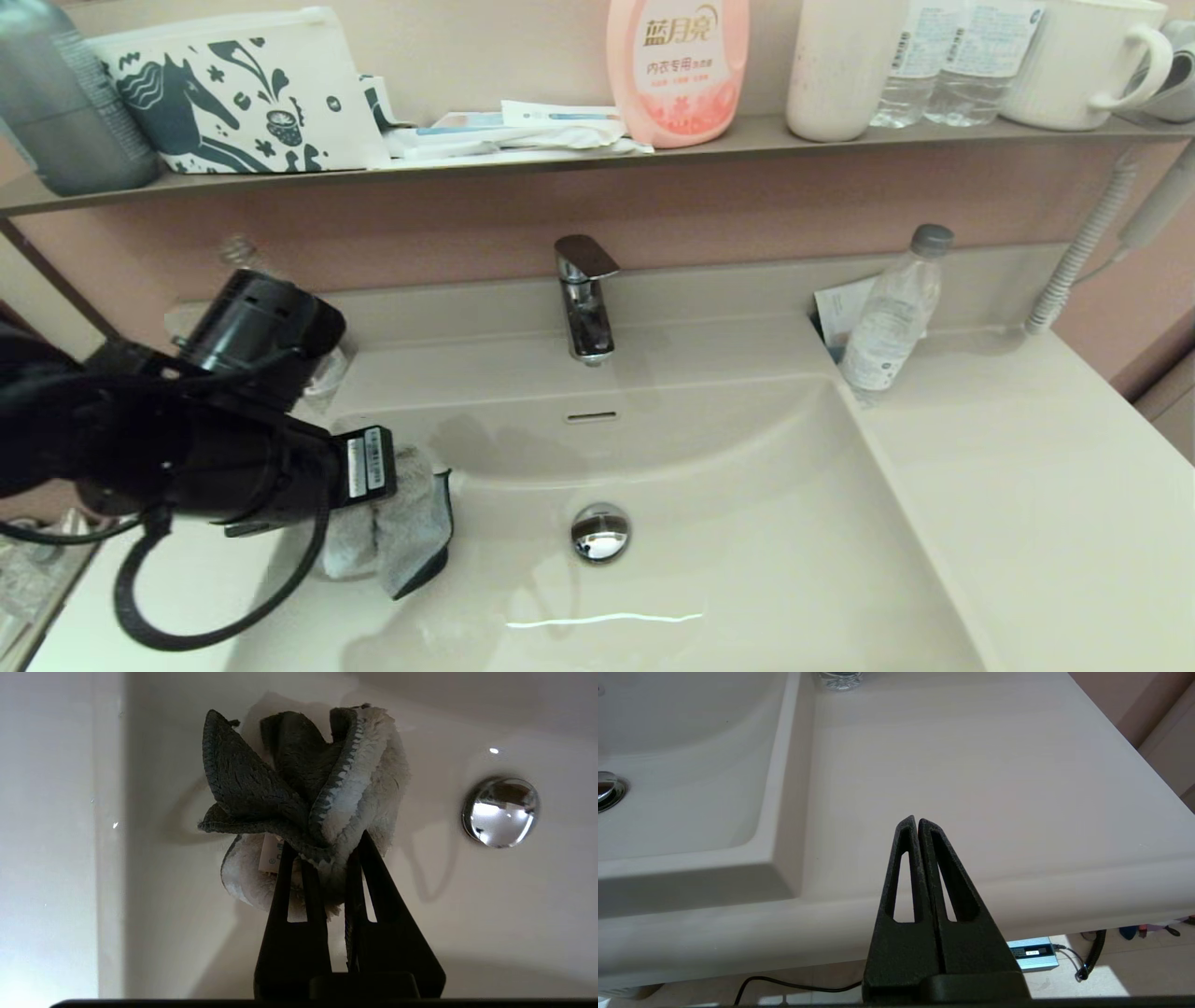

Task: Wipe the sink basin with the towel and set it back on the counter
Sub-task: Wipe the sink

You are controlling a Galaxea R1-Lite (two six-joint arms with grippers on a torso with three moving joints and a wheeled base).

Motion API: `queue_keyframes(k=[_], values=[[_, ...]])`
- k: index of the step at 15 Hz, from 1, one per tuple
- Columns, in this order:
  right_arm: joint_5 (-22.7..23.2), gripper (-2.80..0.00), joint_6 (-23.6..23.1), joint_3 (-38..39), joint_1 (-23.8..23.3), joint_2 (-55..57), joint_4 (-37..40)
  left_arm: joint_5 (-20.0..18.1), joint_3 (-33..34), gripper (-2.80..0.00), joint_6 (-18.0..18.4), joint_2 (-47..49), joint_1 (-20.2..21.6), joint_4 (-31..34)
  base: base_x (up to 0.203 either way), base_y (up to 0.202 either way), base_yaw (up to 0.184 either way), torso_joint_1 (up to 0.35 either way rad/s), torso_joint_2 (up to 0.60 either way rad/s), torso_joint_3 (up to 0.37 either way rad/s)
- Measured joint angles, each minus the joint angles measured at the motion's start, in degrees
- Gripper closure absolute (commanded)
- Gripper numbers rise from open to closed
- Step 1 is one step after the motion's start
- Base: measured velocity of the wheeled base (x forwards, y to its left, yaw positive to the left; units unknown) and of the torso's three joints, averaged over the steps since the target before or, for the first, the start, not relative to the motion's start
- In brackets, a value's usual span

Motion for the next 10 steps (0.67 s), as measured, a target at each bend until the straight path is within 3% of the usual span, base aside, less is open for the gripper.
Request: queue_keyframes(k=[3, 6, 10], values=[[0.00, 0.00, 0.00, 0.00, 0.00, 0.00, 0.00, 0.38, 1.20, 0.00, 2.97, 3.39, -0.77, -2.50, 0.000, 0.000, 0.000, 0.000, 0.00, 0.000], [0.00, 0.00, 0.00, 0.00, 0.00, 0.00, 0.00, 1.18, 1.29, 0.00, 2.52, 7.16, -2.61, -5.28, 0.000, 0.000, 0.000, 0.000, 0.00, 0.000], [0.00, 0.00, 0.00, 0.00, 0.00, 0.00, 0.00, 6.68, 0.75, 0.00, -0.79, 15.09, -7.45, -13.73, 0.000, 0.000, 0.000, 0.000, 0.00, 0.000]])
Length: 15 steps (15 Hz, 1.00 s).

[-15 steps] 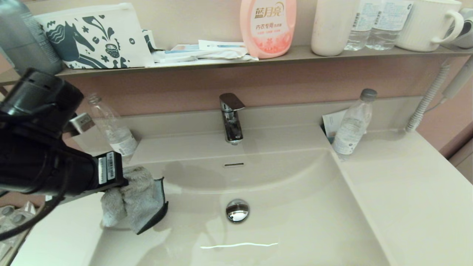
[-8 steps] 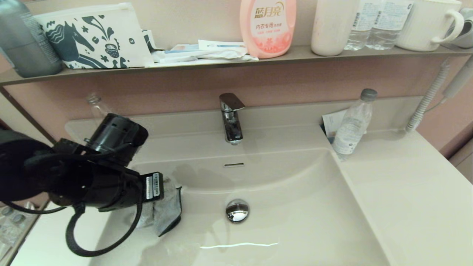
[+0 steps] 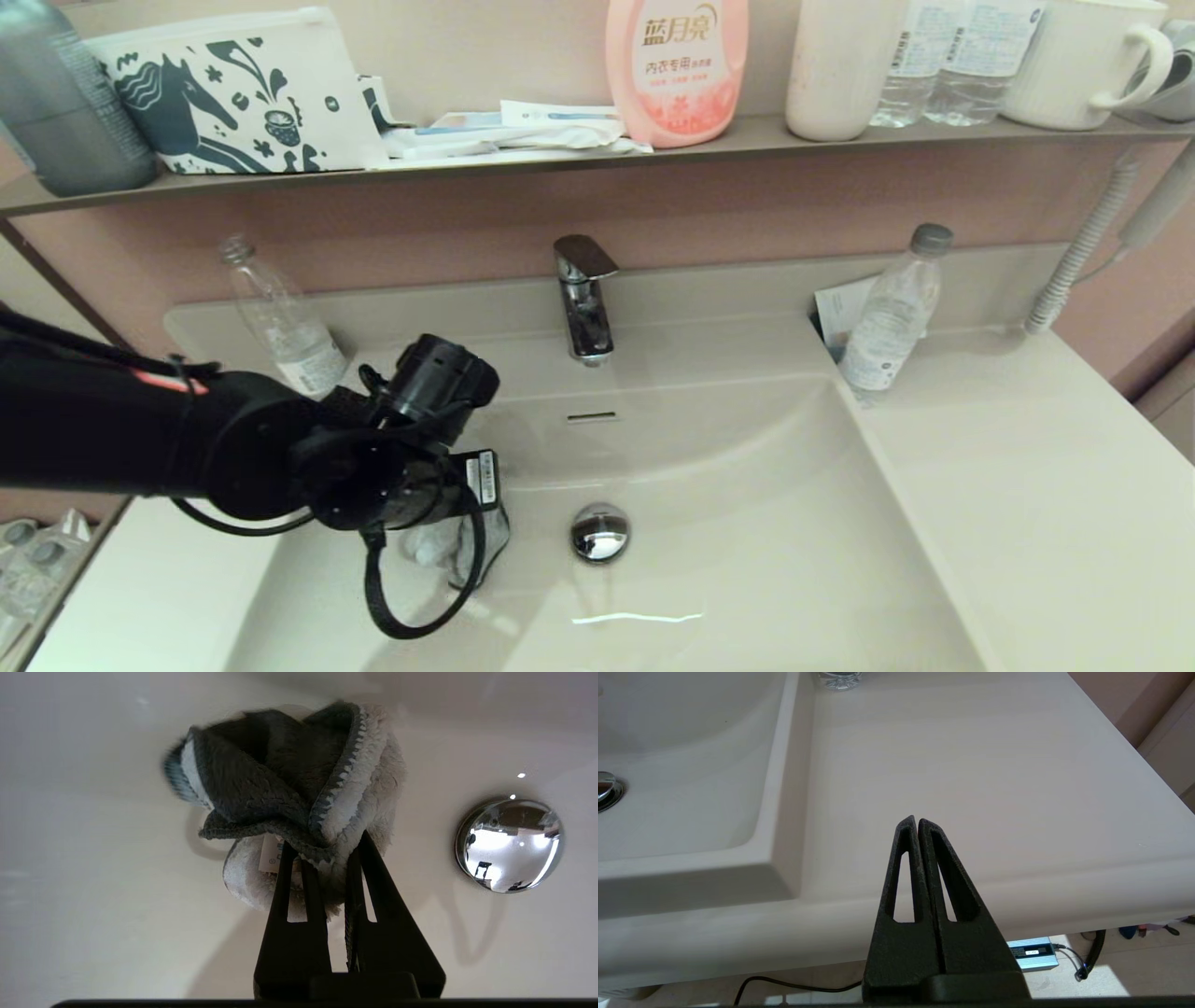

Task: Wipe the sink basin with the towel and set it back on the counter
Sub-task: Wipe the sink

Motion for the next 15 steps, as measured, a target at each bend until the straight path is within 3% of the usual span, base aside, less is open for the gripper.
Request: queue_keyframes(k=[3, 7, 10, 15], values=[[-0.01, 0.00, 0.00, 0.00, -0.02, 0.00, 0.00, 0.23, -1.27, 0.00, -1.10, 3.83, -2.13, -0.87, 0.000, 0.000, 0.000, 0.000, 0.00, 0.000], [0.00, 0.00, 0.00, 0.00, -0.02, 0.00, 0.00, 2.10, -5.07, 0.00, -5.65, 7.68, -5.87, -1.15, 0.000, 0.000, 0.000, 0.000, 0.00, 0.000], [-0.02, 0.00, 0.00, 0.00, 0.00, 0.00, 0.00, 4.16, -8.73, 0.00, -5.92, 10.75, -9.93, -0.95, 0.000, 0.000, 0.000, 0.000, 0.00, 0.000], [0.00, 0.00, 0.02, 0.00, 0.00, 0.00, 0.00, 6.16, -15.38, 0.00, -6.09, 15.72, -12.49, 1.89, 0.000, 0.000, 0.000, 0.000, 0.00, 0.000]])
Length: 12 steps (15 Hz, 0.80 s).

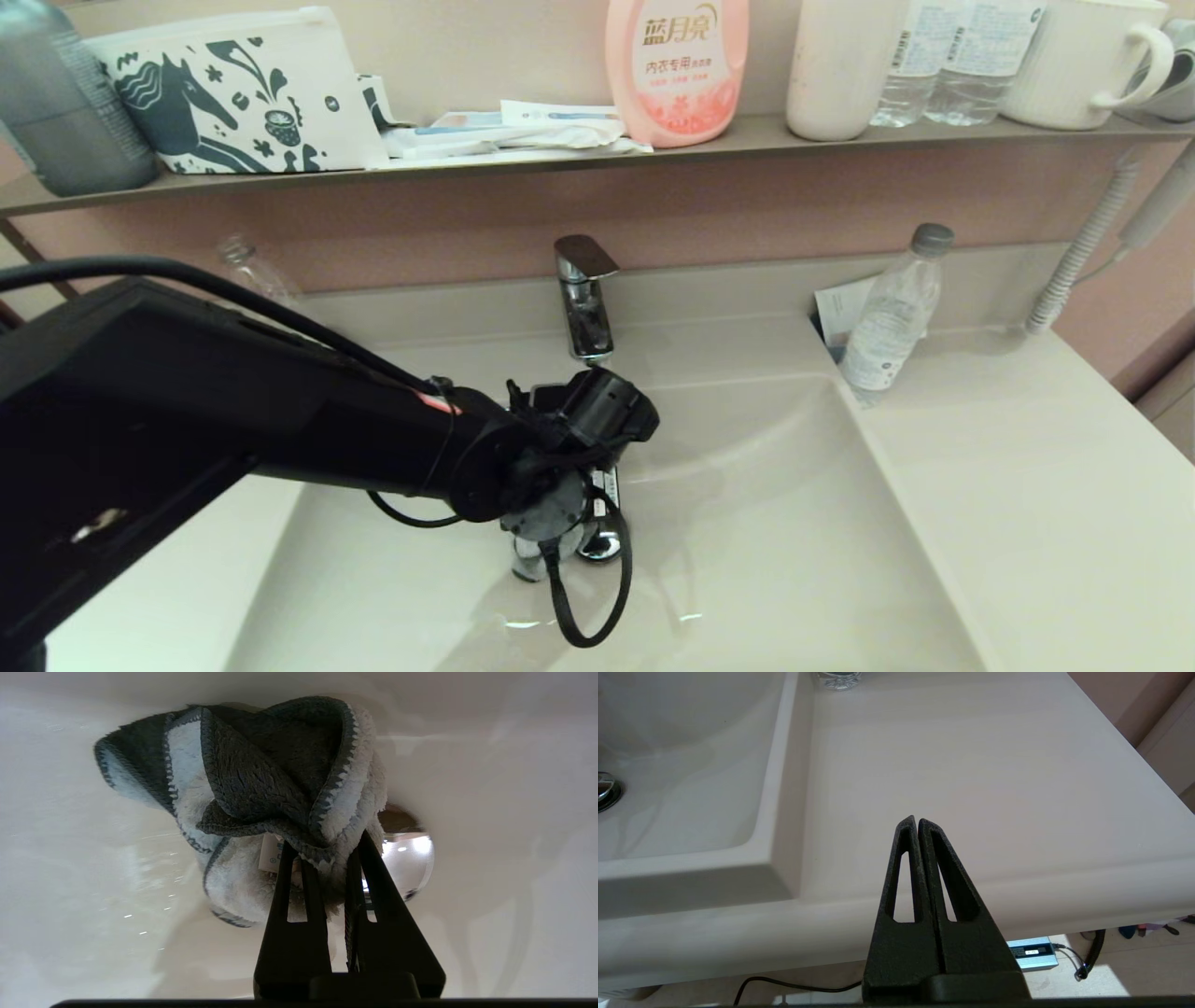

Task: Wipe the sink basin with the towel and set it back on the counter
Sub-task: Wipe the sink

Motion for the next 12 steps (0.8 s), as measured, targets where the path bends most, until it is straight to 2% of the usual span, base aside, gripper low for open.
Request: queue_keyframes(k=[6, 12], values=[[-0.01, 0.00, -0.02, 0.00, 0.00, 0.00, 0.00, 0.06, -6.32, 0.00, -0.53, 4.52, -2.63, 1.53, 0.000, 0.000, 0.000, 0.000, 0.00, 0.000], [0.00, 0.00, -0.02, 0.00, 0.00, 0.00, 0.00, 0.07, -16.83, 0.00, -0.60, 8.76, -5.53, 7.69, 0.000, 0.000, 0.000, 0.000, 0.00, 0.000]])
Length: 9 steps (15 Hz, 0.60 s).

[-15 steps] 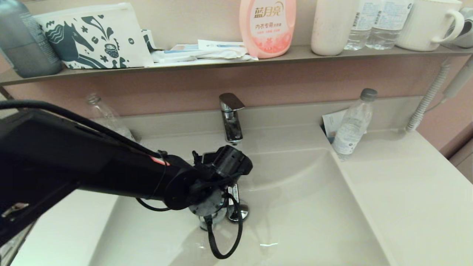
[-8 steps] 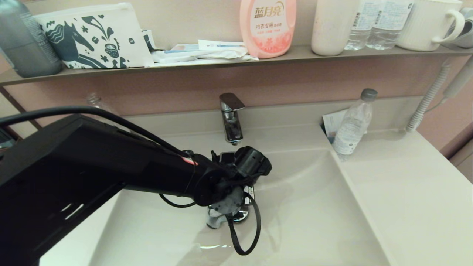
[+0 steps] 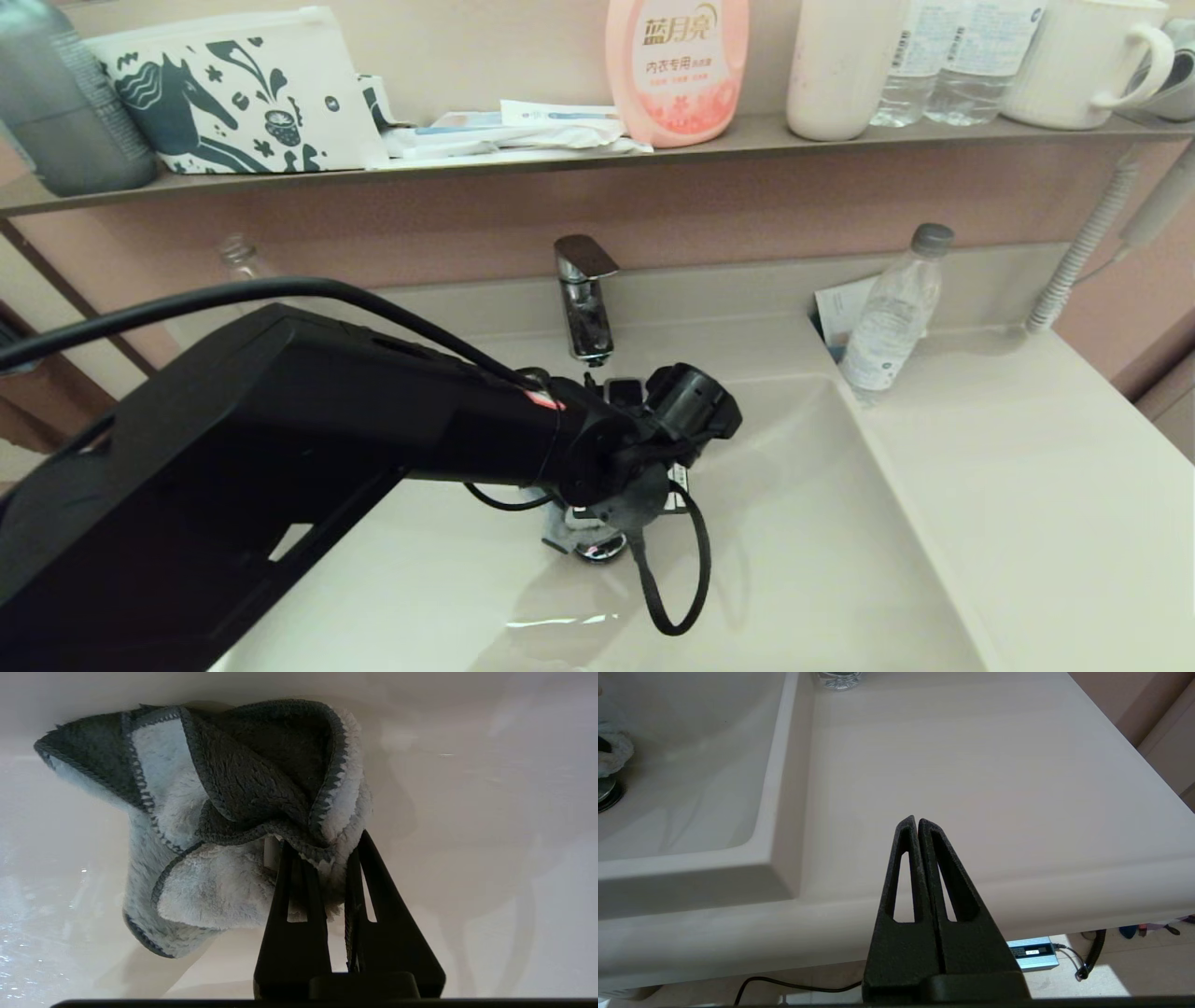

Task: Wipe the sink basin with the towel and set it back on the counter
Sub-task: Wipe the sink

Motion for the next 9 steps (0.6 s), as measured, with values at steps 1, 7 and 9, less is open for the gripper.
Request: queue_keyframes(k=[1, 7, 9], values=[[-0.02, 0.00, 0.00, 0.00, 0.00, 0.00, 0.00, -0.01, -2.24, 0.00, -0.01, 0.48, -0.50, 1.83, 0.000, 0.000, 0.000, 0.000, 0.00, 0.000], [0.00, 0.00, 0.00, 0.00, 0.00, 0.00, 0.00, -0.13, -11.71, 0.00, 0.00, 1.88, -3.78, 10.39, 0.000, 0.000, 0.000, 0.000, 0.00, 0.000], [0.00, 0.00, 0.00, 0.00, -0.02, 0.00, 0.00, -0.50, -15.22, 0.00, -0.04, 2.52, -4.98, 13.84, 0.000, 0.000, 0.000, 0.000, 0.00, 0.000]])
